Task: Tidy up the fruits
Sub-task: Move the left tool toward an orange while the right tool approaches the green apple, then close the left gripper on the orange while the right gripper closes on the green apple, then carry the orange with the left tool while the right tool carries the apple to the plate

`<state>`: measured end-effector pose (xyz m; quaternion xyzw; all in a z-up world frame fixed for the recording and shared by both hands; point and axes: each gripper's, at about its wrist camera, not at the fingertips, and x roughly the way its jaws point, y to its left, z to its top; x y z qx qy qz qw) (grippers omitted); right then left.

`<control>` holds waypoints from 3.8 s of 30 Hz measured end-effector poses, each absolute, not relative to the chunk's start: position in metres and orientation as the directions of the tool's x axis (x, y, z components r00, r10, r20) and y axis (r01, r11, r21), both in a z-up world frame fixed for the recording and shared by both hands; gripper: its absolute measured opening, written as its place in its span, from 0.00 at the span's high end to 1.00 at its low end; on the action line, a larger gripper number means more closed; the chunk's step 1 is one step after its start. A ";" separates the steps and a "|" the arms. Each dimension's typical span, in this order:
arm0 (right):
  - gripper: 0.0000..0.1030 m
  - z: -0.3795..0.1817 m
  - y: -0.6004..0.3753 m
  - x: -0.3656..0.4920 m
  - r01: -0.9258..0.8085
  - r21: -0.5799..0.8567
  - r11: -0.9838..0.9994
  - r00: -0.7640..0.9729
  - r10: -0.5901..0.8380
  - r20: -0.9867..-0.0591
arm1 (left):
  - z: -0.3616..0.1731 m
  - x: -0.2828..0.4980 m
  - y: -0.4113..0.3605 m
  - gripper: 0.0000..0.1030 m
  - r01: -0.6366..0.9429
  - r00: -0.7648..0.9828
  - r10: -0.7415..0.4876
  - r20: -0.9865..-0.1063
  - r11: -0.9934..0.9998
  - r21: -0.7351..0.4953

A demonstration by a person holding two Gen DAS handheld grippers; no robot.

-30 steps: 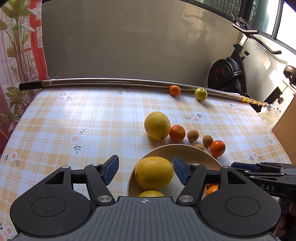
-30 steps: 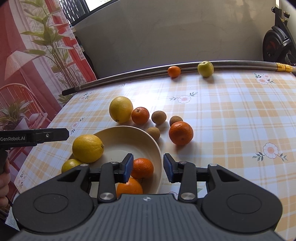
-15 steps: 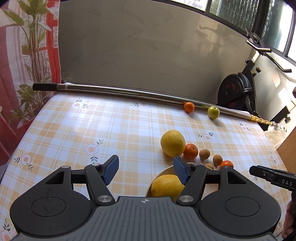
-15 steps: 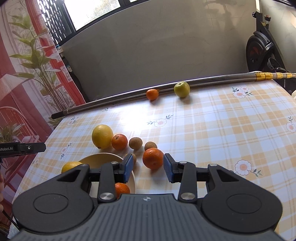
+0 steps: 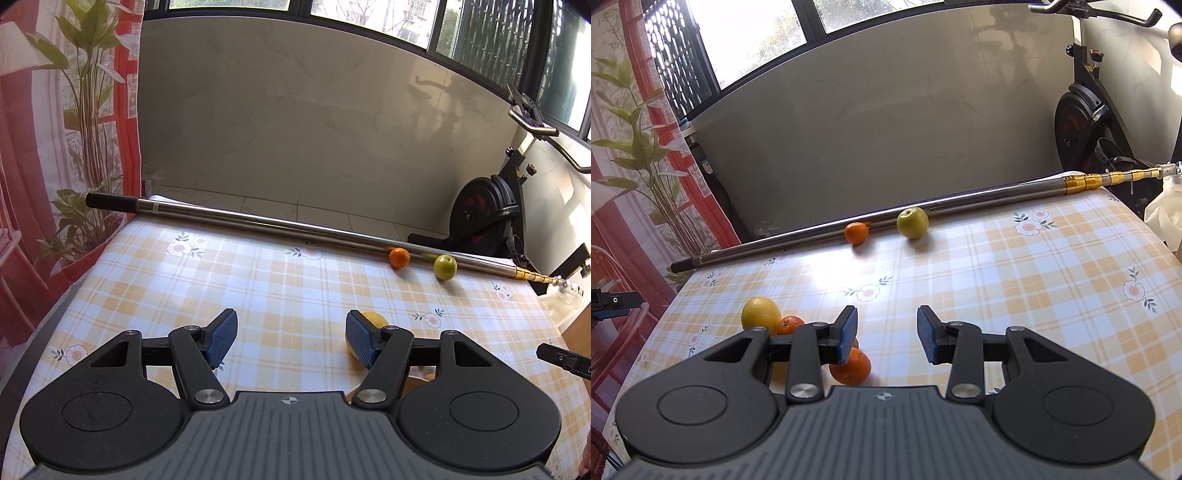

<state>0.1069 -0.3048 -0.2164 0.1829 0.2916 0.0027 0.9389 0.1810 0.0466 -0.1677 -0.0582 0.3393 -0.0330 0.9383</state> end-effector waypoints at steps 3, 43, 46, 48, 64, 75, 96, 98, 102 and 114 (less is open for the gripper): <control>0.61 -0.215 -0.306 0.109 0.099 0.342 0.934 0.833 0.110 -0.542 | -0.164 0.185 0.047 0.34 0.020 0.774 -0.097 -0.625 0.991 -0.129; 0.61 -0.242 -0.345 0.240 0.045 0.255 0.966 0.814 0.113 -0.570 | -0.218 0.364 -0.101 0.34 0.362 0.665 -0.384 -0.641 0.916 -0.173; 0.61 -0.250 -0.349 0.247 0.049 0.262 0.964 0.809 0.116 -0.577 | -0.236 0.378 -0.114 0.34 0.379 0.654 -0.363 -0.664 0.916 -0.128; 0.61 -0.255 -0.352 0.252 0.058 0.273 0.960 0.806 0.117 -0.581 | -0.246 0.387 -0.120 0.34 0.375 0.653 -0.351 -0.671 0.920 -0.117; 0.61 -0.279 -0.370 0.271 0.087 0.325 0.942 0.785 0.136 -0.604 | -0.298 0.450 -0.129 0.41 0.314 0.578 -0.303 -0.758 0.940 -0.136; 0.61 -0.289 -0.368 0.281 0.085 0.329 0.940 0.773 0.146 -0.617 | -0.304 0.455 -0.131 0.61 0.344 0.559 -0.317 -0.766 0.929 -0.133; 0.36 -0.298 -0.330 0.356 -0.020 0.189 0.982 0.775 0.134 -0.617 | -0.256 0.419 -0.092 0.61 0.328 0.610 -0.342 -0.715 0.930 -0.165; 0.37 -0.300 -0.327 0.360 -0.013 0.159 0.987 0.766 0.112 -0.633 | -0.253 0.418 -0.090 0.61 0.322 0.611 -0.342 -0.714 0.931 -0.170; 0.51 -0.300 -0.324 0.363 -0.006 0.156 0.988 0.744 0.109 -0.659 | -0.249 0.414 -0.085 0.61 0.316 0.616 -0.338 -0.712 0.933 -0.170; 0.51 -0.263 -0.318 0.321 0.004 0.221 0.975 0.772 0.137 -0.620 | -0.220 0.385 -0.078 0.61 0.303 0.653 -0.316 -0.689 0.942 -0.146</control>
